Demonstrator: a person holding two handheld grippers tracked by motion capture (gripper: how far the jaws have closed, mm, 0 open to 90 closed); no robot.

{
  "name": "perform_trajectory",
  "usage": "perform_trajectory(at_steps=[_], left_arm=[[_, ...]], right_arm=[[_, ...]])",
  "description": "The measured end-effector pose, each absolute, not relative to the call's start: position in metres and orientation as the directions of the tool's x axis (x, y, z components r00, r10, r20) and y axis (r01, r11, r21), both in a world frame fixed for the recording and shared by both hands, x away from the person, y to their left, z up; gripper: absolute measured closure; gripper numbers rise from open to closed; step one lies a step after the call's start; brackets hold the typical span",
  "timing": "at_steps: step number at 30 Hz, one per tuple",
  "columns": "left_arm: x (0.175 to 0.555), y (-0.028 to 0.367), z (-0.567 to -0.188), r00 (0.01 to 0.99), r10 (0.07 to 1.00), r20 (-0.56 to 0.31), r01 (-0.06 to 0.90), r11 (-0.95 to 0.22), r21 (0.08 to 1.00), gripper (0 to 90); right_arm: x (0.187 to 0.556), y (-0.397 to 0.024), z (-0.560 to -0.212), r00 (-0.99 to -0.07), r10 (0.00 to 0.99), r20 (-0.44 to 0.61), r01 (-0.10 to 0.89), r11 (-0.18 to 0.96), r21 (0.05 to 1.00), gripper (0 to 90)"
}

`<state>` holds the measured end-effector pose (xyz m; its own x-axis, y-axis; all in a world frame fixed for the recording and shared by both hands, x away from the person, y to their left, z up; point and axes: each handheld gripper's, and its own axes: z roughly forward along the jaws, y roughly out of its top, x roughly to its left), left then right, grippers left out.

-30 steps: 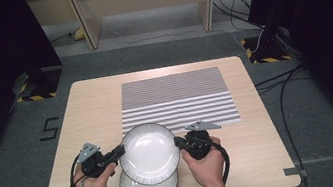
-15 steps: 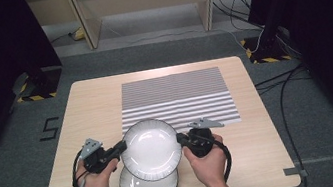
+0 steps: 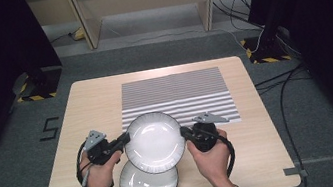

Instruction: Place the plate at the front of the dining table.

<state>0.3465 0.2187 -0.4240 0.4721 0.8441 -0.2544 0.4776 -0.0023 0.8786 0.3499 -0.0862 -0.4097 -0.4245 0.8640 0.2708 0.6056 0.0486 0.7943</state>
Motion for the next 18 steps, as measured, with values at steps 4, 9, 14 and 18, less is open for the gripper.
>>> perform_trajectory(at_steps=[4,9,14,18], left_arm=[[0.350,0.214,-0.423,0.474,0.845,-0.249,0.474,-0.006,0.881,86.3],[0.355,0.210,-0.423,0.480,0.842,-0.245,0.468,-0.009,0.884,86.2],[0.359,0.208,-0.423,0.484,0.839,-0.249,0.464,-0.005,0.886,86.2],[0.362,0.206,-0.422,0.485,0.838,-0.250,0.463,-0.003,0.886,86.2]], right_arm=[[0.351,-0.090,-0.409,-0.413,0.869,0.273,0.606,0.038,0.795,88.1],[0.352,-0.093,-0.408,-0.404,0.873,0.271,0.602,0.031,0.798,88.1],[0.354,-0.095,-0.406,-0.398,0.877,0.268,0.599,0.028,0.800,88.2],[0.357,-0.097,-0.405,-0.395,0.881,0.261,0.594,0.029,0.804,88.2]])
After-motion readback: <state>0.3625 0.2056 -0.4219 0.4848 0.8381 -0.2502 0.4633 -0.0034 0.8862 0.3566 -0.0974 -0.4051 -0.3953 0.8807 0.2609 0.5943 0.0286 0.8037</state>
